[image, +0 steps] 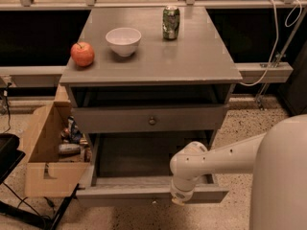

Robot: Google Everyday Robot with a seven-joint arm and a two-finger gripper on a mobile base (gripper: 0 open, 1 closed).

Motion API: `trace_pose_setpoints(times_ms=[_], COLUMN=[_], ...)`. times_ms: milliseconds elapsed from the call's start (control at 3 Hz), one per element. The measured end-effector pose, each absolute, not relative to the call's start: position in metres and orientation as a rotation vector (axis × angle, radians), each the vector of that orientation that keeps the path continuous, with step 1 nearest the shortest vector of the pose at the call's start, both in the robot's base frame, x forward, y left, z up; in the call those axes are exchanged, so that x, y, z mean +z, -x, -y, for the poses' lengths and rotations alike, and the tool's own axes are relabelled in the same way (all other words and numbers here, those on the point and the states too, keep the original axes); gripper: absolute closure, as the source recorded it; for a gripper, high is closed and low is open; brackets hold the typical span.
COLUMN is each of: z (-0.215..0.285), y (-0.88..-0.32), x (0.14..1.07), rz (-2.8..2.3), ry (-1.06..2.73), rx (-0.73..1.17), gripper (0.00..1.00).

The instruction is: Open middle drawer

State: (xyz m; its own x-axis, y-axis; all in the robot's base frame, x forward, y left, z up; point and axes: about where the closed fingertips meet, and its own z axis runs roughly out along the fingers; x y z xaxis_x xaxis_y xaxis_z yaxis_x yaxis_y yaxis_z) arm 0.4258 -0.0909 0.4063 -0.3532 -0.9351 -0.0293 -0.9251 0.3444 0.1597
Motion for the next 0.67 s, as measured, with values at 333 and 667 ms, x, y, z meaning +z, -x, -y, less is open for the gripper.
trace_pose_setpoints(times_ms=[333, 667], z=[0.0909, 0.0909], y=[-0.4259, -0.4260], x=[0.4063, 0.4063], rz=[2.520, 2.520], ry=[-1.746, -1.746], rx=[-0.228, -0.228], gripper=[0.82, 0.59])
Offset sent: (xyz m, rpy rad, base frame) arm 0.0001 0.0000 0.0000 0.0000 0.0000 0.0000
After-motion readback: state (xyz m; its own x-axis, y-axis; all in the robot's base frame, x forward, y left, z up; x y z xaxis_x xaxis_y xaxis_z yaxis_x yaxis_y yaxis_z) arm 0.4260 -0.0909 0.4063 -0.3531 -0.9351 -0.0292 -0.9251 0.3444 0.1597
